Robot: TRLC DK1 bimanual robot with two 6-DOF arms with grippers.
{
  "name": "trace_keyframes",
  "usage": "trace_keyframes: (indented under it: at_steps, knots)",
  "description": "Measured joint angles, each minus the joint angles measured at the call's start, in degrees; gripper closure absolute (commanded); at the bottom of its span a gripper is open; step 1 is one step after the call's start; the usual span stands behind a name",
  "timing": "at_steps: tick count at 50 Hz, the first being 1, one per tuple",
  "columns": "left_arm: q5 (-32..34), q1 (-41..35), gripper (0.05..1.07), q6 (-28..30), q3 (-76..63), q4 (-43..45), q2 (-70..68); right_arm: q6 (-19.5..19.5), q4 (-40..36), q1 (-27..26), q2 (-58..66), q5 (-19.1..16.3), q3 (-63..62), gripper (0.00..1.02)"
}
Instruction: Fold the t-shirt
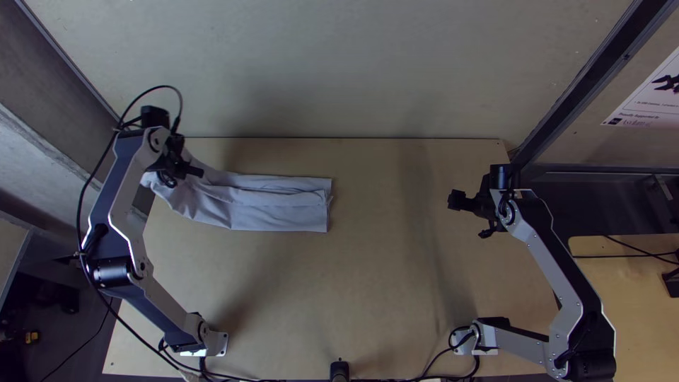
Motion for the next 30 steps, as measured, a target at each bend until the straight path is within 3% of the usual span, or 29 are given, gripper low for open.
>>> trace_keyframes:
  at_steps: [17,30]
  knots:
    - [-11.91,-18.25,1.04,0.42,-0.96,-2.82,-5.16,0.00,0.00,-0.48,-1.01,0.00,-0.02,0.04]
    - [-16.65,-26.97,1.04,-4.28,-1.38,-5.35,-1.40,-0.02,0.17,-3.15,-3.13,0.02,-2.19,0.04]
